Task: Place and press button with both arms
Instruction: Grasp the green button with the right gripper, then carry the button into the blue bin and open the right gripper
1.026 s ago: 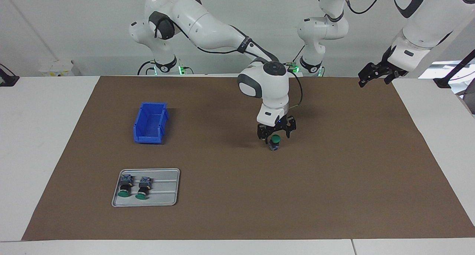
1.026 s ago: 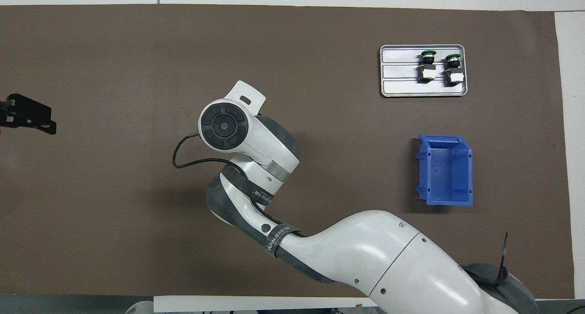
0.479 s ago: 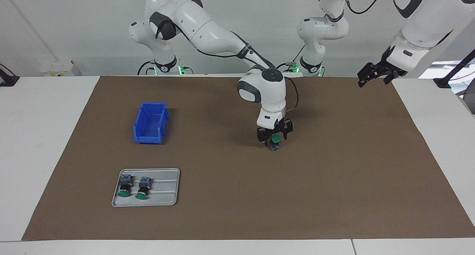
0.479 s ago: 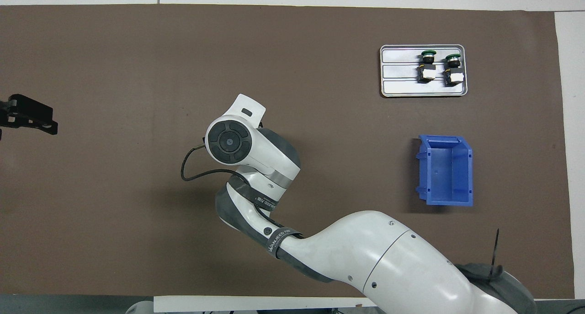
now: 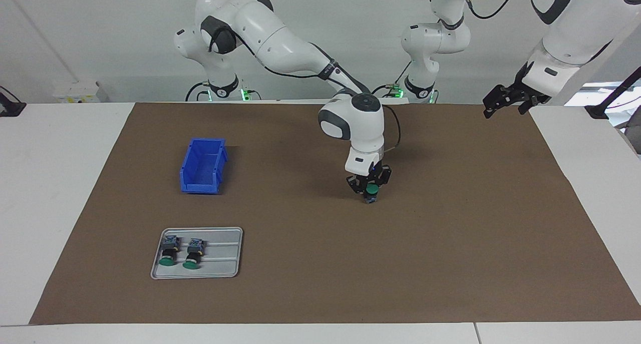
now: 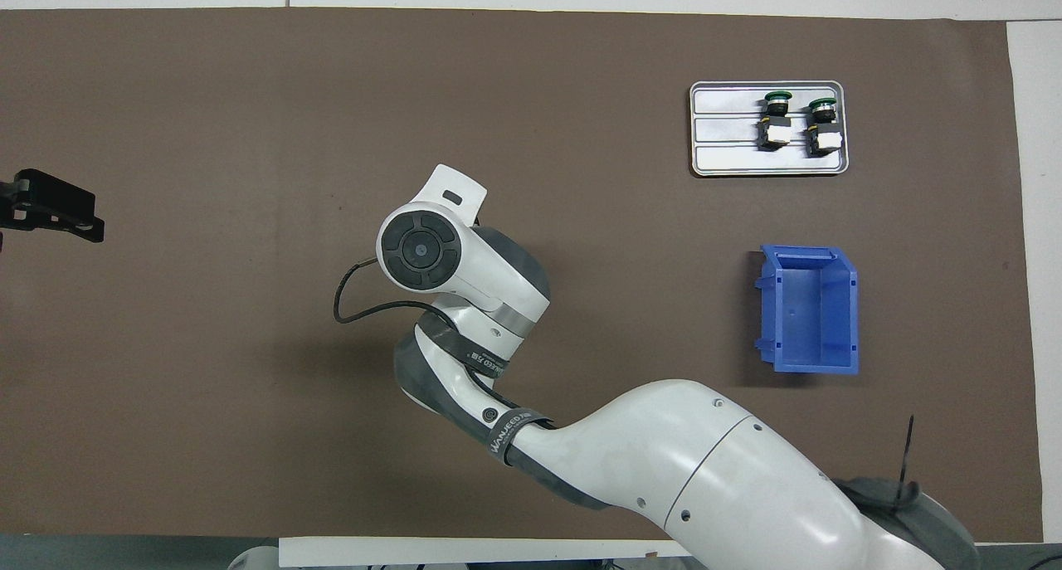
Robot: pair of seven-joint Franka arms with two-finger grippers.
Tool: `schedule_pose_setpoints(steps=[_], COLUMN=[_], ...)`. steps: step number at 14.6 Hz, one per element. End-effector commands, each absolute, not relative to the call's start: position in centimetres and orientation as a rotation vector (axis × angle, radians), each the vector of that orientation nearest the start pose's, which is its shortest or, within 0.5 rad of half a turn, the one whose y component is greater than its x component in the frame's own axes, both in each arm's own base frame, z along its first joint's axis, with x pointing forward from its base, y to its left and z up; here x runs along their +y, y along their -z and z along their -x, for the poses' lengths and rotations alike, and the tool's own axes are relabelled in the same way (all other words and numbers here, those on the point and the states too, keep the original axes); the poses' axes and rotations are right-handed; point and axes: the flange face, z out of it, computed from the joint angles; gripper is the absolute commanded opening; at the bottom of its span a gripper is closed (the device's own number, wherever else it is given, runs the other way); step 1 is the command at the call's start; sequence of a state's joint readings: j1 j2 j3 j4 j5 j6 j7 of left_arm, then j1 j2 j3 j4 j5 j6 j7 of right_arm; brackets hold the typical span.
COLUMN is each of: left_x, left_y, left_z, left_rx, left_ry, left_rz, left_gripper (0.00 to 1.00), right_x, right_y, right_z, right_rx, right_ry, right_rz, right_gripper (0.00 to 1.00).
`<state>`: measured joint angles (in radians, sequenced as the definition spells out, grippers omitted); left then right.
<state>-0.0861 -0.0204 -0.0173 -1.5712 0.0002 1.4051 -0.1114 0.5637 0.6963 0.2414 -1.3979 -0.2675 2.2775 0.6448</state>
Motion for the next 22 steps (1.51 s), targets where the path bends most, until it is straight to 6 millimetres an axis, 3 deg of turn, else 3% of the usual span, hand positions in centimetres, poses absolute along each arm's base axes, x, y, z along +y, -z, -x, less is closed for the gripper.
schedule_pose_setpoints(steps=[1, 3, 5, 7, 13, 17, 22], left_x=[-5.5, -5.6, -5.5, -5.5, -5.0, -5.1, -4.9], left_y=[-62.3, -62.3, -62.3, -62.3, -62.2, -62.3, -62.3], left_z=[-52.1, -52.2, -52.2, -52.1, -52.2, -52.2, -52.2], left_rx=[0.01, 0.007, 0.003, 0.012, 0.002, 0.079, 0.12], left_ry=[-0.199, -0.196, -0.197, -0.201, -0.2, -0.194, -0.192], left_rz=[3.104, 3.104, 3.106, 3.102, 3.097, 3.097, 3.097], left_gripper=[1.0, 1.0, 1.0, 1.0, 1.0, 1.0, 1.0], right_x=[42.4, 35.5, 28.0, 22.8, 6.5, 2.1, 0.6], right_y=[-39.9, -42.3, -42.9, -43.5, -43.8, -42.4, -40.4], right_z=[-58.3, -57.1, -55.5, -52.9, -51.4, -50.2, -49.4], right_rx=[-0.222, -0.118, -0.038, -0.046, -0.149, -0.027, 0.042], right_ry=[0.319, 0.307, 0.327, 0.247, 0.143, 0.09, 0.052], right_rz=[3.103, 3.171, 3.204, 3.175, 3.159, 3.121, 3.074], right_gripper=[0.0, 0.0, 0.0, 0.0, 0.0, 0.0, 0.0])
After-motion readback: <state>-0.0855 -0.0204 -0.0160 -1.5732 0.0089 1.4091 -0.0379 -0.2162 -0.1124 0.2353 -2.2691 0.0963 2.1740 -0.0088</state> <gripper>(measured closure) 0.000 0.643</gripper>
